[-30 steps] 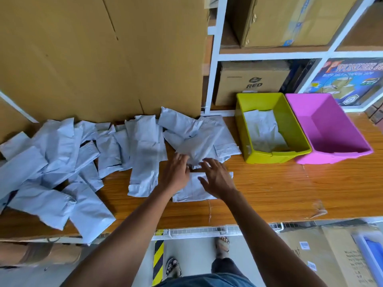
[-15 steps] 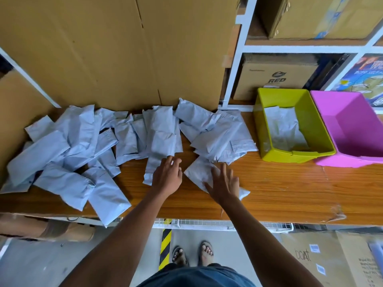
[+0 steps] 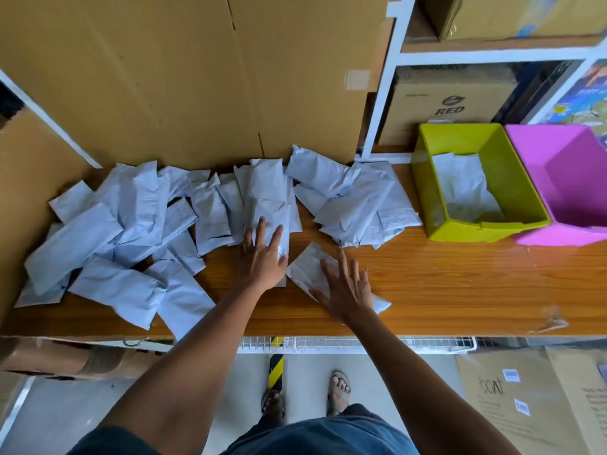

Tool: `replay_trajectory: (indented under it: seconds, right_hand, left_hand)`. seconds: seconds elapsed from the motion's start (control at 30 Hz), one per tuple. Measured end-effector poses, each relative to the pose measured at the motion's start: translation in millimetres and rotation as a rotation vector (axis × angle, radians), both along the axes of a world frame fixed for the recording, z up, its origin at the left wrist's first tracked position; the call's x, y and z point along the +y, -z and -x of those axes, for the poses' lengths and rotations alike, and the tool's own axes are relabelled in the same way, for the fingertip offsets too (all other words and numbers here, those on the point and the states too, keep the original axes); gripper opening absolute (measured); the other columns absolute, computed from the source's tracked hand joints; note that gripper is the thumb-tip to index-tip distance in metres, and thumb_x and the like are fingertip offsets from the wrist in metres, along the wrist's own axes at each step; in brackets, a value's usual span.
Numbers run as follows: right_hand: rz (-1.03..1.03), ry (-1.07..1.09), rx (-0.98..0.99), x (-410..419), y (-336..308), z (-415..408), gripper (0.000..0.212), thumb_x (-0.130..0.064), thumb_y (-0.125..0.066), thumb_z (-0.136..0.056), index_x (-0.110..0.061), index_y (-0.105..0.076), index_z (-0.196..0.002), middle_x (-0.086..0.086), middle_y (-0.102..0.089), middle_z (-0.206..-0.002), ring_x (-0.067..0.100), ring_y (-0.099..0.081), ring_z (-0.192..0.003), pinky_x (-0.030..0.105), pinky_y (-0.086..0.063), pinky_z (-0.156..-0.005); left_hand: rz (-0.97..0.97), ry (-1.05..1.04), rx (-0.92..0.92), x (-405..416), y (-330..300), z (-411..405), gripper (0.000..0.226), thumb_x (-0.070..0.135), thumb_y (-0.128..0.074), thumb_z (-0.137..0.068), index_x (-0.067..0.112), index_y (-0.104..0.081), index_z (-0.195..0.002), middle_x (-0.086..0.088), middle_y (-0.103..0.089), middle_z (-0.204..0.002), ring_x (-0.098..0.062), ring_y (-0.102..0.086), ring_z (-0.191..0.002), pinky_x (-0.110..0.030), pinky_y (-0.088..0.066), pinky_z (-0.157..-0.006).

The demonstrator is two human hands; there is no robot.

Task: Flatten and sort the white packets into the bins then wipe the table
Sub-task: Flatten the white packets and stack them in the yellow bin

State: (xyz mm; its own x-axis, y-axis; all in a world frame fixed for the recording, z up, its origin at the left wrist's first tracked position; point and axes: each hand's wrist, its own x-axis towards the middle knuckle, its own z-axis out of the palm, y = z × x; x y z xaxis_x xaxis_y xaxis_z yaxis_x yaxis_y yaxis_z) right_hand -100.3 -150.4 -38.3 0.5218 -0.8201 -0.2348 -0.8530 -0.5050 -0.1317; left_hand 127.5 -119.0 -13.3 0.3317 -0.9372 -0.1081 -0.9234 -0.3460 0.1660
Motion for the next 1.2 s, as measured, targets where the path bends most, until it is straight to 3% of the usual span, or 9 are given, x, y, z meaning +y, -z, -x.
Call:
replay_trajectory:
  seconds: [0.1,0.23,0.37,0.5,0.6,0.73,0.83,1.03,1.2]
  right_hand:
    - [0.019,-0.008,0.029,7,5,-6,0.073,-0.071,-0.024,-0.103,-0.041,-0.003,-0.165,0.006,0.015,-0.173,0.041,-0.011,-0.154,0.059,-0.019,-0.118]
    - [0.062,0.143,0.015,17,11,-26,0.067,-0.067,-0.026,-0.104,-0.041,-0.013,-0.164,0.007,0.006,-0.174,0.039,-0.016,-0.154,0.065,-0.015,-0.12]
    - [0.095,0.375,-0.017,28,14,-42,0.066,-0.065,-0.033,-0.104,-0.033,-0.024,-0.16,0.012,-0.001,-0.173,0.043,-0.024,-0.149,0.06,-0.026,-0.117]
    - [0.019,0.529,-0.074,33,12,-57,0.072,-0.067,-0.03,-0.103,-0.028,-0.019,-0.163,0.009,0.007,-0.173,0.044,-0.017,-0.151,0.056,-0.038,-0.111]
    - [0.091,0.506,-0.167,38,9,-60,0.075,-0.065,-0.043,-0.102,-0.021,-0.031,-0.161,0.017,-0.007,-0.171,0.047,-0.03,-0.142,0.059,-0.047,-0.102]
    - [0.177,0.262,-0.153,41,17,-50,0.081,-0.066,-0.055,-0.094,-0.025,-0.033,-0.16,0.017,-0.013,-0.17,0.047,-0.032,-0.142,0.058,-0.046,-0.103]
    - [0.126,0.178,-0.128,42,24,-47,0.077,-0.062,-0.055,-0.095,-0.031,-0.03,-0.161,0.012,-0.01,-0.172,0.048,-0.025,-0.148,0.061,-0.04,-0.111]
    - [0.064,0.395,-0.125,35,31,-71,0.066,-0.061,-0.043,-0.103,-0.025,-0.038,-0.157,0.022,-0.015,-0.17,0.055,-0.022,-0.15,0.064,-0.032,-0.117]
    - [-0.001,0.588,-0.084,27,30,-78,0.071,-0.06,-0.032,-0.107,-0.016,-0.024,-0.163,0.018,0.005,-0.172,0.055,-0.005,-0.153,0.063,-0.023,-0.121]
  left_hand:
    - [-0.045,0.084,0.022,-5,1,-7,0.081,0.057,-0.053,-0.103,0.042,-0.005,-0.167,-0.003,0.02,-0.174,-0.044,0.003,-0.159,-0.06,-0.021,-0.125]
    - [-0.133,0.156,0.058,-8,7,-18,0.082,0.06,-0.046,-0.105,0.035,-0.001,-0.168,-0.003,0.025,-0.173,-0.043,0.015,-0.159,-0.062,-0.015,-0.127]
    - [-0.148,0.224,0.028,6,21,-25,0.08,0.054,-0.049,-0.105,0.03,-0.008,-0.168,-0.005,0.019,-0.175,-0.042,0.016,-0.159,-0.06,-0.012,-0.129]
    - [-0.04,0.308,-0.014,20,27,-32,0.065,0.043,-0.066,-0.095,0.026,-0.042,-0.153,-0.008,-0.011,-0.172,-0.042,-0.01,-0.157,-0.06,-0.032,-0.122]
    - [0.127,0.273,-0.037,17,26,-32,0.055,0.046,-0.073,-0.089,0.019,-0.053,-0.133,-0.015,-0.033,-0.156,-0.037,-0.032,-0.143,-0.052,-0.044,-0.11]
    - [0.03,0.215,0.026,-3,30,-27,0.085,0.058,-0.062,-0.095,0.026,-0.023,-0.163,-0.017,0.008,-0.173,-0.046,-0.003,-0.158,-0.059,-0.021,-0.124]
    - [-0.076,0.208,0.026,-9,35,-27,0.093,0.059,-0.057,-0.099,0.03,-0.002,-0.168,-0.013,0.031,-0.17,-0.047,0.018,-0.157,-0.06,-0.002,-0.126]
    - [-0.035,0.256,0.084,14,40,-33,0.085,0.043,-0.06,-0.102,0.032,-0.01,-0.169,-0.008,0.029,-0.172,-0.043,0.021,-0.157,-0.061,-0.014,-0.127]
    - [-0.005,0.291,0.069,33,44,-42,0.075,0.038,-0.06,-0.099,0.029,-0.025,-0.164,-0.007,0.015,-0.176,-0.041,0.014,-0.16,-0.062,-0.019,-0.128]
